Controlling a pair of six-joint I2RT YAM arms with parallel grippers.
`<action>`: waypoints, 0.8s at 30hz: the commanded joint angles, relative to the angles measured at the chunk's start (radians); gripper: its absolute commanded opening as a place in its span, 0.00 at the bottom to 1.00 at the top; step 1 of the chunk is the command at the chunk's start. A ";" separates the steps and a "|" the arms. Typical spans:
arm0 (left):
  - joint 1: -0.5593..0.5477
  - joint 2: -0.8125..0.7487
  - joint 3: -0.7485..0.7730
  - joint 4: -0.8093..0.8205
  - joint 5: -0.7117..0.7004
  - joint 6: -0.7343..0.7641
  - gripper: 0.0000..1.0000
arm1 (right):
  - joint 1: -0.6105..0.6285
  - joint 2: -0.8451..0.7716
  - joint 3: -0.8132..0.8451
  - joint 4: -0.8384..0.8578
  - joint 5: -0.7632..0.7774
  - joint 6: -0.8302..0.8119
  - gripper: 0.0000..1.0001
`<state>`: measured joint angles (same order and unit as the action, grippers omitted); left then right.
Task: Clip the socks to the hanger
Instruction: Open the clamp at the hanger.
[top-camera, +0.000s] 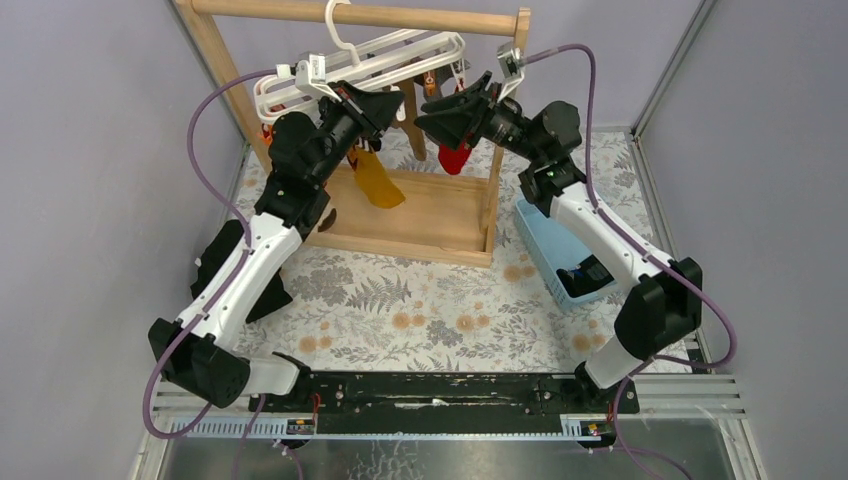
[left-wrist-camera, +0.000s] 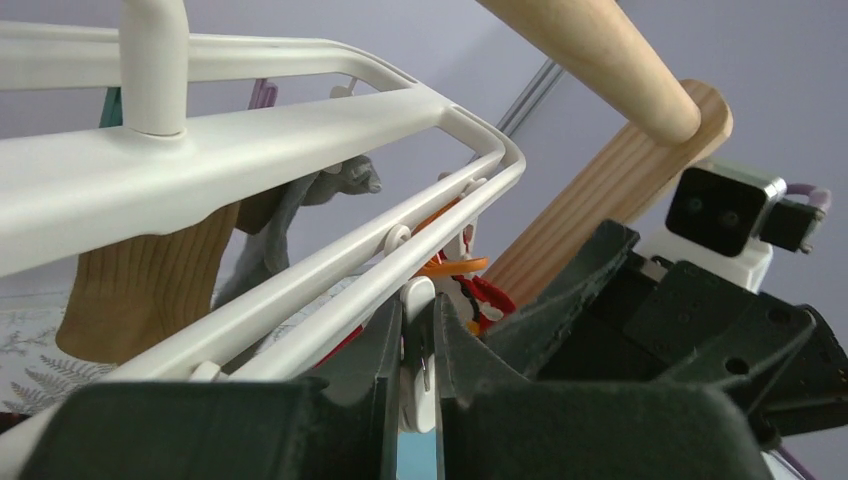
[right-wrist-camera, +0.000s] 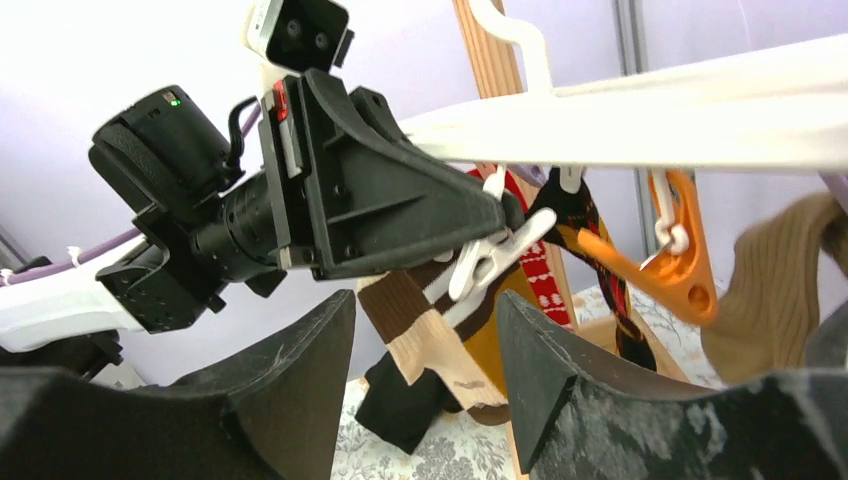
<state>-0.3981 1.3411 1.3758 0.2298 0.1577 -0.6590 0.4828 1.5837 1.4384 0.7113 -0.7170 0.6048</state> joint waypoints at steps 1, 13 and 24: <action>-0.005 -0.022 0.020 -0.056 0.089 -0.043 0.00 | 0.005 0.067 0.107 0.117 -0.054 0.081 0.60; -0.005 -0.045 0.014 -0.054 0.099 -0.045 0.00 | 0.022 0.164 0.158 0.159 -0.032 0.155 0.60; -0.005 -0.032 0.006 -0.020 0.111 -0.065 0.00 | 0.029 0.179 0.184 0.163 -0.047 0.172 0.40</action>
<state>-0.3962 1.3148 1.3762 0.1902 0.1955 -0.6914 0.5022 1.7664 1.5581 0.8246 -0.7555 0.7586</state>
